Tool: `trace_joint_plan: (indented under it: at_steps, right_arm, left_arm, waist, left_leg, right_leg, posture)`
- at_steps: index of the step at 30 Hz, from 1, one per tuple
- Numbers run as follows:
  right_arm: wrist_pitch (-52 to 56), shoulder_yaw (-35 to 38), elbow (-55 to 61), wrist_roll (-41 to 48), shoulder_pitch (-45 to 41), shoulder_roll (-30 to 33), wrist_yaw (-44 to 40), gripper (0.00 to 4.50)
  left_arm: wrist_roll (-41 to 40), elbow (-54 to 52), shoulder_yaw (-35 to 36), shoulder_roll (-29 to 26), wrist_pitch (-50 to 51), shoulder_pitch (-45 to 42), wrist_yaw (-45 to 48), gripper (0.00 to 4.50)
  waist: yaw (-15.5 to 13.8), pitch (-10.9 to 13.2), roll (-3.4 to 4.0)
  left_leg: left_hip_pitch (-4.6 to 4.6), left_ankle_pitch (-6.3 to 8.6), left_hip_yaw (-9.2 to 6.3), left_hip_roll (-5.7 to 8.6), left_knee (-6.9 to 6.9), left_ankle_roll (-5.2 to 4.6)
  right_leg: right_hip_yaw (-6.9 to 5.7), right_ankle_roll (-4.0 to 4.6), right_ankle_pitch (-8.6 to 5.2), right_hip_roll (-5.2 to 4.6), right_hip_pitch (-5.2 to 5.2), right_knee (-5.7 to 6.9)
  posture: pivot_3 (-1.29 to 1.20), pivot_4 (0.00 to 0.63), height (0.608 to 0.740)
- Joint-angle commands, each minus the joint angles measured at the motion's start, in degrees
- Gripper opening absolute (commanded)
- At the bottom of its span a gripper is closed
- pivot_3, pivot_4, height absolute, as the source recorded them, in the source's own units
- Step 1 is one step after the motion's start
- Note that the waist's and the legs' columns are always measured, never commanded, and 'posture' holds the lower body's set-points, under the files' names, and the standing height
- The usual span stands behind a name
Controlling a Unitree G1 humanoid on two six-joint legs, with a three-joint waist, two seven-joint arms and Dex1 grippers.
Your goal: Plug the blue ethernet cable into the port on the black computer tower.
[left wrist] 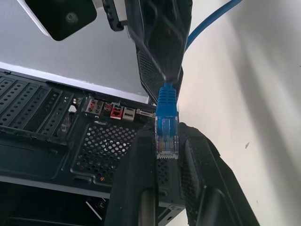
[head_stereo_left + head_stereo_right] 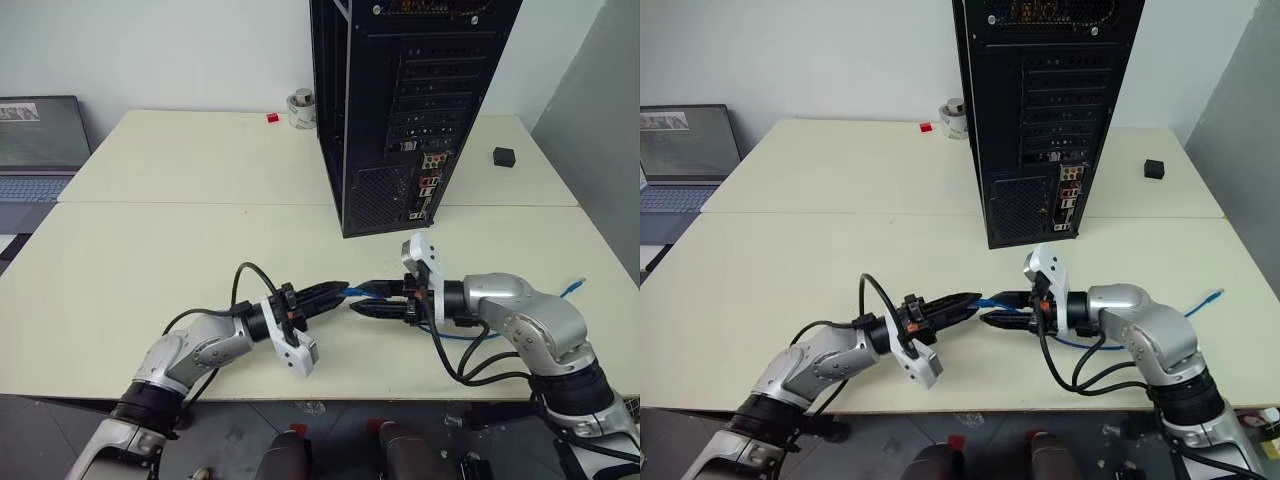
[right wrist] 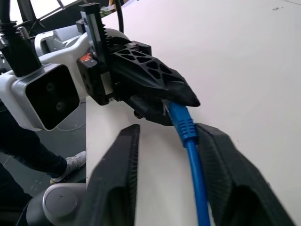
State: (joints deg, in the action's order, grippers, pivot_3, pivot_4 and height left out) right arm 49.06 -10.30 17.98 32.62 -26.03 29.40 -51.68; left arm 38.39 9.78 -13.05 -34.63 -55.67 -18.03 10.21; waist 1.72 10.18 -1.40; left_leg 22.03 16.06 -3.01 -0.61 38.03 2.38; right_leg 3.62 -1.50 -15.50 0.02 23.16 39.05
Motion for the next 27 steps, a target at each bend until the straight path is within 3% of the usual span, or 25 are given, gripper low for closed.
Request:
trace_joint_plan:
  at_steps: [1, 5, 15, 17, 19, 27]
  right_arm:
    - [-1.11, 0.10, 0.85, 0.42, -1.45, -0.53, -0.03, 0.80]
    - [-1.20, -0.16, 0.66, 0.36, -1.57, -0.45, -0.05, 0.03]
    - [-0.87, -0.50, 0.03, 0.22, -2.13, 0.17, -0.71, 0.00]
    - [-0.77, -0.42, -0.15, 0.09, -2.17, 0.37, -0.82, 0.00]
    - [-0.66, -0.30, -0.09, 0.07, -1.96, 0.57, -0.86, 0.00]
    - [-1.35, 1.27, 0.28, -0.36, -1.15, 1.34, 0.61, 0.00]
  left_arm:
    - [-0.32, -1.30, 0.08, -0.39, -0.50, 0.14, -1.27, 0.31]
    - [-0.24, -1.64, -0.23, -0.47, -0.69, 0.53, -1.62, 0.31]
    - [-4.45, -0.63, -1.50, -0.94, -2.54, 1.11, -0.23, 0.31]
    - [-6.04, -0.28, -1.57, -1.08, -1.98, 0.95, 0.55, 1.01]
    - [-7.37, 0.16, -1.65, -1.20, -1.57, 0.65, 1.34, 1.24]
    - [-15.41, 1.33, -2.83, -1.52, 1.57, 0.05, 7.17, 2.89]
  waist:
    - [0.00, 0.00, 0.00]
    - [0.00, 0.00, 0.00]
    - [0.01, 0.00, 0.00]
    - [0.00, 0.00, 0.00]
    - [0.00, 0.00, 0.01]
    - [0.01, 0.00, 0.00]
  left_leg:
    - [0.00, 0.00, 0.00, 0.00, 0.00, 0.00]
    - [0.00, 0.00, 0.00, 0.00, 0.00, 0.00]
    - [0.00, 0.00, 0.00, -0.01, 0.00, 0.00]
    - [0.00, 0.00, -0.01, 0.00, 0.00, 0.00]
    - [0.00, 0.00, 0.00, 0.00, 0.00, 0.00]
    - [0.00, 0.00, -0.01, 0.00, 0.00, 0.00]
  right_leg:
    - [0.00, 0.00, 0.00, 0.00, 0.00, 0.00]
    - [-0.01, 0.00, 0.00, 0.00, 0.00, 0.00]
    - [-0.01, 0.00, 0.00, 0.00, 0.00, 0.00]
    - [-0.01, 0.00, 0.00, 0.00, 0.00, 0.00]
    - [-0.01, 0.00, 0.00, -0.01, 0.00, 0.00]
    - [-0.03, 0.00, 0.00, 0.00, 0.00, 0.01]
  posture:
    - [0.00, 0.150, 0.740]
    - [0.00, 0.150, 0.740]
    - [0.00, 0.150, 0.740]
    - [0.00, 0.150, 0.740]
    - [0.00, 0.150, 0.740]
    - [0.00, 0.150, 0.740]
